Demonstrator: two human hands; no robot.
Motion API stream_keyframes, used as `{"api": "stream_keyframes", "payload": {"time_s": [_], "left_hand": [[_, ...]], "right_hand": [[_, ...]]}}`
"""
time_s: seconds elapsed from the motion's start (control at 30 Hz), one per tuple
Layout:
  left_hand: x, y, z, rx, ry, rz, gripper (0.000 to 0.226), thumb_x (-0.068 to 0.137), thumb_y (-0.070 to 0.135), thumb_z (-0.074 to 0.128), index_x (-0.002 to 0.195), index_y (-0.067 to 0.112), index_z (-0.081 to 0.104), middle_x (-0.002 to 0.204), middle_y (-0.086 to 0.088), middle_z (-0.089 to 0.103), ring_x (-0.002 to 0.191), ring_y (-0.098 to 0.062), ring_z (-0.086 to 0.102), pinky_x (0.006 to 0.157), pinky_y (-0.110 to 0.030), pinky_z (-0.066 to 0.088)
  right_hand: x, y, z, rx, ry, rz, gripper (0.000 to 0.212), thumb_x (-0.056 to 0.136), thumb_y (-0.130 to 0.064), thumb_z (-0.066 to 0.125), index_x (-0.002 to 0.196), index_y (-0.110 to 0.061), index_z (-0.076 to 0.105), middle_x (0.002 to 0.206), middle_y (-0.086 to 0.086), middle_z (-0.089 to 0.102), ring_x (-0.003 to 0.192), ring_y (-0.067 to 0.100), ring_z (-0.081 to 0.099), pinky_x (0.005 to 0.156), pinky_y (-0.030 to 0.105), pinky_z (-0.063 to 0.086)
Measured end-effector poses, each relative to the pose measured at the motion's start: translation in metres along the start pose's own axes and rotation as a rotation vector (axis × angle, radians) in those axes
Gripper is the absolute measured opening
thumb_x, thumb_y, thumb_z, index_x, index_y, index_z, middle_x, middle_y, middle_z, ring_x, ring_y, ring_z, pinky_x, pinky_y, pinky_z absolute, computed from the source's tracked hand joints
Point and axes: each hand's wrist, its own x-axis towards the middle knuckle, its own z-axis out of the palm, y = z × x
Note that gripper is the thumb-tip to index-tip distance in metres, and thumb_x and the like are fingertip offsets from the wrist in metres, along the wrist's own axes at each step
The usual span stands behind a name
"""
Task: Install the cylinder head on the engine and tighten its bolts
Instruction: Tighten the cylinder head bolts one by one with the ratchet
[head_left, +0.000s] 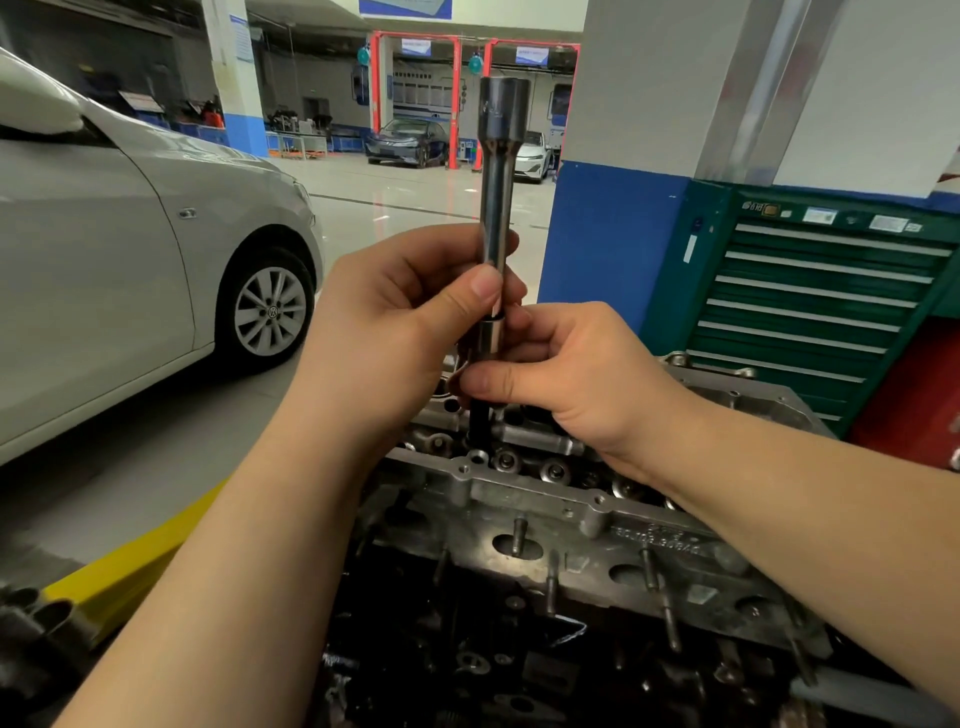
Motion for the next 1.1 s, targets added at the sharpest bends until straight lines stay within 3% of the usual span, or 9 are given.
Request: {"api": "stream_keyframes", "payload": {"time_s": [0.13,0.27,0.33,0.5,0.67,0.77,0.87,1.0,1.1], "left_hand": [[-0.002,0.008,0.006,0.048,0.063,-0.047,0.024,0.099,0.008,0.067,0.122,0.01,0.071,0.098,-0.01,0.079,0.091,-0.034,0.077,0.086,-0.052,0.064],[-0.007,0.013,0.021,0.386,0.247,0.121,0.029,0.09,0.031,0.075,0.119,0.031,0.073,0.096,0.013,0.077,0.092,-0.006,0.075,0.082,-0.043,0.063],[-0.008,0.01,0.022,0.473,0.294,0.183,0.02,0.091,0.037,0.076,0.111,0.032,0.076,0.096,0.015,0.075,0.097,-0.005,0.072,0.083,-0.042,0.061],[-0.012,0.003,0.022,0.391,0.236,0.207,0.011,0.098,0.038,0.071,0.103,0.048,0.072,0.093,0.016,0.074,0.092,-0.003,0.07,0.076,-0.016,0.053],[-0.017,-0.005,0.022,0.275,0.158,0.082,0.012,0.097,0.041,0.071,0.106,0.048,0.069,0.088,0.01,0.076,0.082,-0.015,0.075,0.076,-0.046,0.063],[-0.021,-0.005,0.023,0.228,0.157,0.067,0.007,0.099,0.042,0.066,0.106,0.042,0.069,0.089,0.007,0.076,0.085,-0.017,0.076,0.079,-0.05,0.062],[-0.022,-0.005,0.022,0.257,0.132,0.038,0.007,0.101,0.045,0.065,0.106,0.044,0.069,0.091,0.008,0.075,0.085,-0.015,0.074,0.077,-0.049,0.063],[-0.025,-0.005,0.021,0.433,0.163,-0.009,0.021,0.087,0.046,0.081,0.088,0.058,0.063,0.092,0.029,0.07,0.085,0.005,0.068,0.065,-0.014,0.052],[-0.03,-0.01,0.024,0.399,0.249,-0.048,0.027,0.082,0.037,0.088,0.085,0.052,0.066,0.082,0.029,0.072,0.078,0.006,0.069,0.069,-0.007,0.05]], "right_hand": [[0.001,0.002,0.001,-0.005,-0.019,-0.026,0.023,0.078,-0.013,0.087,0.099,-0.018,0.081,0.1,0.004,0.081,0.098,0.021,0.078,0.103,0.048,0.056],[0.002,0.004,-0.004,-0.053,-0.096,-0.032,0.024,0.082,-0.032,0.083,0.105,-0.026,0.08,0.108,-0.002,0.08,0.106,0.017,0.075,0.099,0.044,0.057],[0.003,-0.004,-0.008,-0.032,-0.156,-0.085,0.019,0.091,-0.032,0.073,0.109,-0.034,0.078,0.116,-0.004,0.078,0.114,0.015,0.072,0.099,0.036,0.056],[0.029,-0.066,-0.036,0.071,-0.036,-0.246,0.035,0.1,-0.016,0.054,0.134,-0.017,0.064,0.134,0.008,0.07,0.13,0.029,0.062,0.109,0.057,0.046],[0.046,-0.123,-0.048,-0.034,-0.268,-0.224,0.037,0.11,-0.009,0.04,0.143,-0.004,0.054,0.129,0.019,0.07,0.12,0.037,0.068,0.098,0.045,0.056],[0.045,-0.126,-0.048,-0.042,-0.366,-0.135,0.04,0.108,-0.004,0.041,0.146,-0.002,0.05,0.133,0.02,0.068,0.124,0.036,0.066,0.105,0.049,0.054],[0.04,-0.122,-0.046,-0.049,-0.369,-0.112,0.035,0.107,-0.003,0.044,0.139,-0.004,0.056,0.126,0.02,0.071,0.121,0.038,0.068,0.095,0.052,0.059],[0.035,-0.119,-0.041,-0.04,-0.227,-0.112,0.027,0.106,0.0,0.047,0.125,-0.008,0.065,0.111,0.016,0.076,0.109,0.037,0.074,0.084,0.043,0.063],[0.032,-0.118,-0.033,-0.066,-0.095,-0.116,0.021,0.104,0.0,0.054,0.12,-0.007,0.067,0.102,0.015,0.079,0.099,0.035,0.077,0.077,0.04,0.064]]}}
